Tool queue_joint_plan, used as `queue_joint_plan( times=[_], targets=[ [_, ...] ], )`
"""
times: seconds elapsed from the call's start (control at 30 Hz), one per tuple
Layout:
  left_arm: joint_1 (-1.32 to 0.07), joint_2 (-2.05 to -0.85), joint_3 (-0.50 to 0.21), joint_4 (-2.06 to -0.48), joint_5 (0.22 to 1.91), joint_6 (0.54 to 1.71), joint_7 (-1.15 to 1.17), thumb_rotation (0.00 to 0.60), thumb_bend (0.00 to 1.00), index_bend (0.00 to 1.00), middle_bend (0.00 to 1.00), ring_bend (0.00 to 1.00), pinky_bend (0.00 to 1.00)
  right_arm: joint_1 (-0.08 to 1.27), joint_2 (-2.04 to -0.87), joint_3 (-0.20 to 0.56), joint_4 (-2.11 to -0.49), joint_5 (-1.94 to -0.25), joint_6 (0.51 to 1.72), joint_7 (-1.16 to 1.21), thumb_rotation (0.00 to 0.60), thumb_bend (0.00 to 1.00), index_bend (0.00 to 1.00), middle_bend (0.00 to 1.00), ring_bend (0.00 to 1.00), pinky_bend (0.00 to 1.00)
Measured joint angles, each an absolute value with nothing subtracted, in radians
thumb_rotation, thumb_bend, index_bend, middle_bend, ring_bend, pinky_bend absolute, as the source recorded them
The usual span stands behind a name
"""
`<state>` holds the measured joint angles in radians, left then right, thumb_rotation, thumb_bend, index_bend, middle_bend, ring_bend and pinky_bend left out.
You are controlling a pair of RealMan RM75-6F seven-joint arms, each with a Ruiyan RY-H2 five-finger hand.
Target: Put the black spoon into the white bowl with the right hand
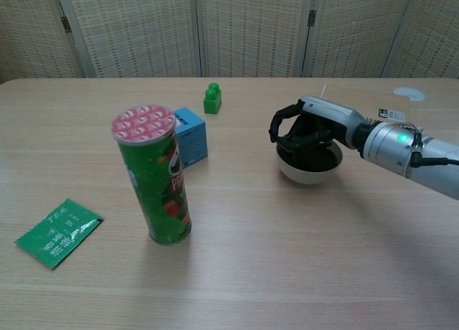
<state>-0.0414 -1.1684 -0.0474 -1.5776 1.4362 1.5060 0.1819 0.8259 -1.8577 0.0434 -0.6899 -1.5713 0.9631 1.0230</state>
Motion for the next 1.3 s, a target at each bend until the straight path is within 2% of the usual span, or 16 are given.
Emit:
queue_joint_plan(
  times=[0.23,0.47,0.93,1.3],
  targets=[
    [-0.047,-1.173,-0.046,-1.579,1.443,1.502,0.184,0.600,0.20,0.23,0.21,0.15,0.16,0.778,-1.803,-0.001,-0.746,-1.598,1.015,1.024,0.600,0.48,0.74,1.00,1.00,1.00],
    [-0.047,-1.173,-0.045,-1.580,1.441,1.500,0.189,0.600,0.20,0.23,0.21,0.15,0.16,0.761,-1.776,-0.005,-0.736,-1.583,0.998,1.006,0.600,0.48,0.75,1.00,1.00,1.00],
    [-0.050,-1.167,-0.050,-1.588,1.432,1.498,0.201,0.600,0.20,0.23,0.21,0.15,0.16,0.848,-1.872,0.054,-0.608,-1.552,0.926,1.019,0.600,0.49,0.75,1.00,1.00,1.00],
    [-0.047,-1.167,-0.051,-1.583,1.429,1.503,0.192,0.600,0.20,0.23,0.21,0.15,0.16,0.817,-1.869,0.002,-0.646,-1.597,0.990,1.045,0.600,0.49,0.75,1.00,1.00,1.00]
  ],
)
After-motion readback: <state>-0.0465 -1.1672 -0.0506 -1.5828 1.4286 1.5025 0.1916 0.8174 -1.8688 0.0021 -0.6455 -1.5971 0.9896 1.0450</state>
